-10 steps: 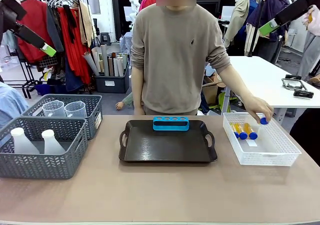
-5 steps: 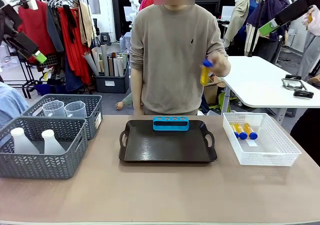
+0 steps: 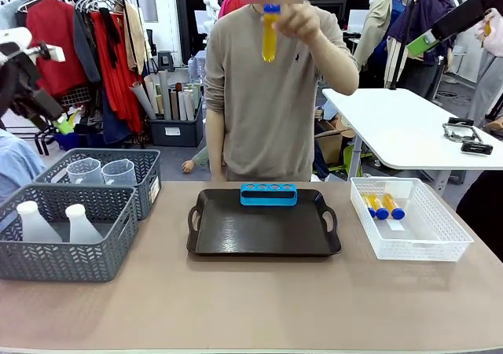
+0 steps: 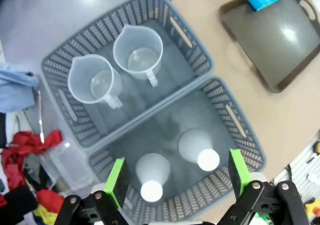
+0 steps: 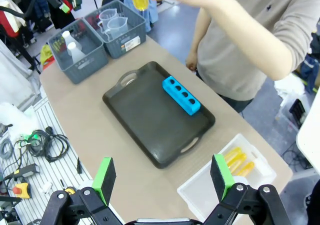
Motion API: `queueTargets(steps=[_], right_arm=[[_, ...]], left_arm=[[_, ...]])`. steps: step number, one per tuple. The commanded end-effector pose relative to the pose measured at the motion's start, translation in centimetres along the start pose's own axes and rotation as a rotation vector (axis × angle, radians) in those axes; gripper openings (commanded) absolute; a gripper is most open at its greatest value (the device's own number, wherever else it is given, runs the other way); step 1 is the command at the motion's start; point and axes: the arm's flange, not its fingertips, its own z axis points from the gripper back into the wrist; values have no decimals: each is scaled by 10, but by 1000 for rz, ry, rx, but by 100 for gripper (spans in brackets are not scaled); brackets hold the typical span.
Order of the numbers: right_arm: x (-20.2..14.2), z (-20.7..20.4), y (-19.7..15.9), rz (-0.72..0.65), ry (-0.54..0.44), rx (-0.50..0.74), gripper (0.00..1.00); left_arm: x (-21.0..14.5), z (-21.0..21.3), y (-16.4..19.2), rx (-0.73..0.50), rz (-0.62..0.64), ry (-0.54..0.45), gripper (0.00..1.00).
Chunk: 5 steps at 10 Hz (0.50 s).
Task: Prepare the laboratory tools.
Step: Pick up one Large Measuring Cup and place it on the Handle tray.
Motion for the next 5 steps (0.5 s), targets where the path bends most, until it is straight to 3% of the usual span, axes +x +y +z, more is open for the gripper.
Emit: queueTargets(steps=[1, 2, 5], right_arm=[[0, 1, 1, 4, 3, 4, 100], [0, 1, 1, 4, 3, 4, 100], [0, 1, 1, 4, 3, 4, 100]], left_arm=[[2, -6, -9, 57, 38, 21, 100], [0, 0, 0, 0, 0, 0, 100], [0, 0, 0, 0, 0, 0, 100]])
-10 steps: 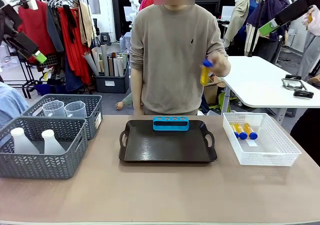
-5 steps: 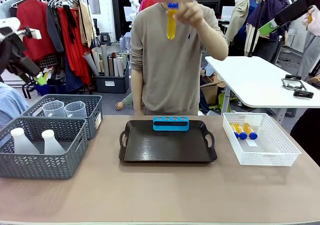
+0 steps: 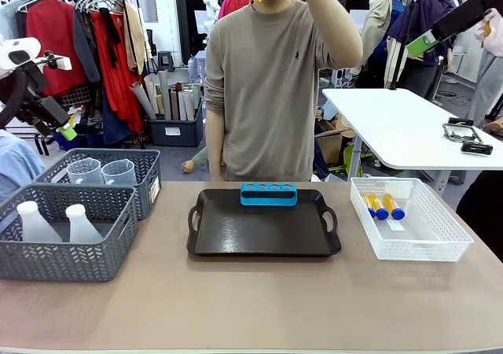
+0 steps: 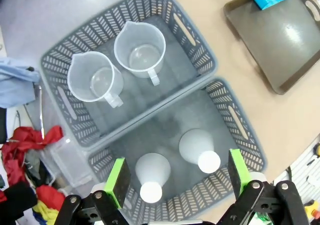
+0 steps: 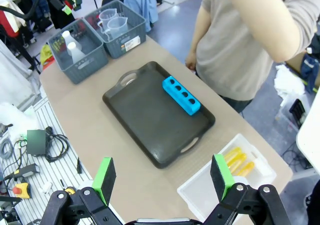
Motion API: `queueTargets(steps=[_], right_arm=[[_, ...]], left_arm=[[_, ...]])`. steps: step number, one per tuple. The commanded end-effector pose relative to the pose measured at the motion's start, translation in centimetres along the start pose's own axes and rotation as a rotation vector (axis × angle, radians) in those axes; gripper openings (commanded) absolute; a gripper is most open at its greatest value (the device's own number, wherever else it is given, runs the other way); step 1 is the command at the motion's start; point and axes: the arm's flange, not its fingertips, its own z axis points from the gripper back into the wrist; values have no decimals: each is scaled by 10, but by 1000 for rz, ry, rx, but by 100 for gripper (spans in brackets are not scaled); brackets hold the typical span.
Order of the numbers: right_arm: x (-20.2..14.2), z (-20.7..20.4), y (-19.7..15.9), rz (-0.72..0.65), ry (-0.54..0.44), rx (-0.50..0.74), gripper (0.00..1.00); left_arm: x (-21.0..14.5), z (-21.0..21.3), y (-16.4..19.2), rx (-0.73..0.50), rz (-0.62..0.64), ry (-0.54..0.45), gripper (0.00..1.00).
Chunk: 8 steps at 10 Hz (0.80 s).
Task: Prepare the laboratory tools.
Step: Pick up one Large Measuring Cup and place it on the Handle tray.
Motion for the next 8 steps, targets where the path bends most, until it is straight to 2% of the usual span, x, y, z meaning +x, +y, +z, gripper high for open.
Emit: queueTargets(steps=[1, 2, 4, 7, 8], right_arm=[[0, 1, 1, 4, 3, 4, 100], [0, 1, 1, 4, 3, 4, 100], [0, 1, 1, 4, 3, 4, 100], [0, 1, 1, 4, 3, 4, 100], [0, 1, 1, 4, 3, 4, 100]], left_arm=[[0, -3, 0, -1, 1, 3, 100], [3, -4, -8, 7, 4, 38, 100], [12, -18, 1, 148, 48, 97, 100], [20, -56, 43, 203, 103, 139, 100], [20, -72, 57, 223, 64, 148, 100]])
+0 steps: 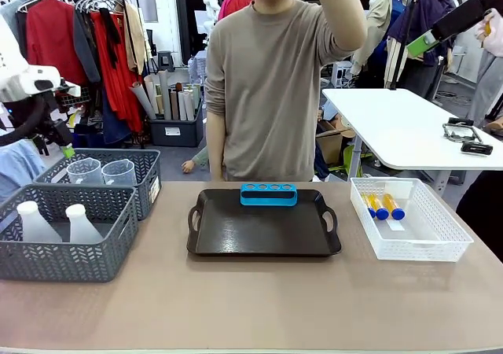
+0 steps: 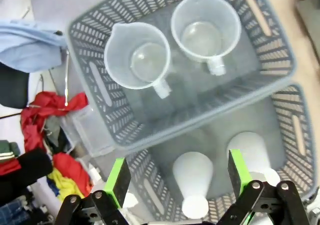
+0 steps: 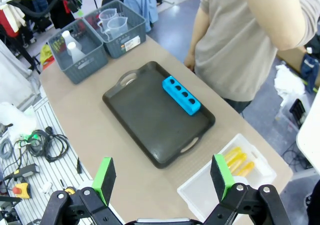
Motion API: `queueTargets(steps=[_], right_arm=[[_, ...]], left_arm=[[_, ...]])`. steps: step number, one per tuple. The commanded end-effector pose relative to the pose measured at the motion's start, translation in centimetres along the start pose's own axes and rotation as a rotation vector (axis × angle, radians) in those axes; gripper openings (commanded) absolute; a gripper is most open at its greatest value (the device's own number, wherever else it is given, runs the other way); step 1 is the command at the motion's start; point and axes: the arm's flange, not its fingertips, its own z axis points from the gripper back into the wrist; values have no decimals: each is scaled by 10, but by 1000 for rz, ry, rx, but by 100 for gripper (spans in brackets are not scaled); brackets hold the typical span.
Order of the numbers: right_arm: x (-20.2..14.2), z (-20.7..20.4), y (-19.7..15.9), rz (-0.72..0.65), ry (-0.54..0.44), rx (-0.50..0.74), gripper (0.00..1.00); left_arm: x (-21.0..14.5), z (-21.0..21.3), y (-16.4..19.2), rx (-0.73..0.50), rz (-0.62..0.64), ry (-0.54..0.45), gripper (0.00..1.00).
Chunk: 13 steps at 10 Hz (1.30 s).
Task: Prepare the laboratory tools.
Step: Pick up one Large Measuring Cup and place it on the Handle tray.
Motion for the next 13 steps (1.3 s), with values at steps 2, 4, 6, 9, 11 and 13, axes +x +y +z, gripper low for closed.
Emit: queueTargets(steps=[2, 4, 6, 9, 11, 13], right_arm=[[0, 1, 1, 4, 2, 4, 100], [0, 1, 1, 4, 2, 4, 100], [0, 1, 1, 4, 2, 4, 100], [0, 1, 1, 4, 2, 4, 100], [0, 1, 1, 4, 2, 4, 100], [0, 1, 1, 4, 2, 4, 100]], left_arm=[[18, -40, 24, -4, 69, 67, 100], [20, -69, 22, -28, 106, 103, 100], [27, -94, 23, -21, 118, 93, 100], [33, -114, 20, 27, 160, 93, 100], [34, -123, 27, 30, 197, 100, 100], [32, -134, 26, 28, 214, 114, 100]])
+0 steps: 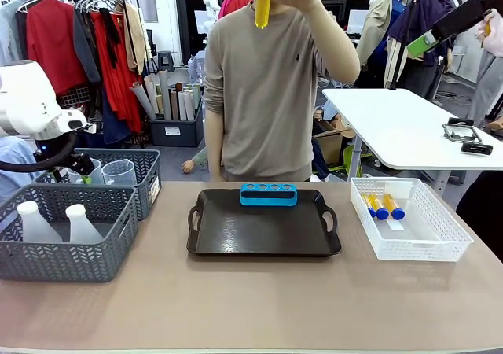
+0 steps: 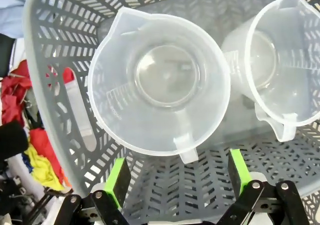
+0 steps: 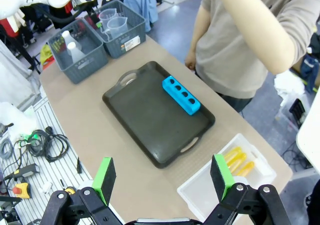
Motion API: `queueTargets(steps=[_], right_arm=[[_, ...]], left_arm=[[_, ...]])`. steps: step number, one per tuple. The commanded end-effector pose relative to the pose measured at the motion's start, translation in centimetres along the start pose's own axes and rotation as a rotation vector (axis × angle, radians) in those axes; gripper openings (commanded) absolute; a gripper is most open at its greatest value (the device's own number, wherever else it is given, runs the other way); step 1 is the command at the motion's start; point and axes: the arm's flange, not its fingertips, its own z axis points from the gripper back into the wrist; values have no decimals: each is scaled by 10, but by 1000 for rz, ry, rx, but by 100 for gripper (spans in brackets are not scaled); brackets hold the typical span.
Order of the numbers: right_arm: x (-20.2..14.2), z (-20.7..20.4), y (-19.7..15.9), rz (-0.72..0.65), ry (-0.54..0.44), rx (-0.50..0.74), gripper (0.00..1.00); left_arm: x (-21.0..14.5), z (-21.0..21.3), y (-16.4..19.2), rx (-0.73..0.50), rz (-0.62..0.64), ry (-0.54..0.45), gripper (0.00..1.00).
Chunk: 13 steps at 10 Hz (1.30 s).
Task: Prepare the laboratory tools.
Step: Pick up one Large Measuring Cup and place it on the Handle tray.
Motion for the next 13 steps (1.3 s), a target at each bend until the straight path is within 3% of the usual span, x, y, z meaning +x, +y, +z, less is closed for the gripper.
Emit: queueTargets(steps=[1, 3, 8, 13], right_arm=[[0, 1, 1, 5, 2, 4, 100], [0, 1, 1, 5, 2, 4, 100], [0, 1, 1, 5, 2, 4, 100], [0, 1, 1, 5, 2, 4, 100]], left_arm=[[4, -7, 1, 24, 21, 10, 100], [5, -12, 3, 49, 2, -3, 100], [-1, -4, 6, 27, -8, -4, 0], [-5, 9, 7, 25, -6, -10, 0]])
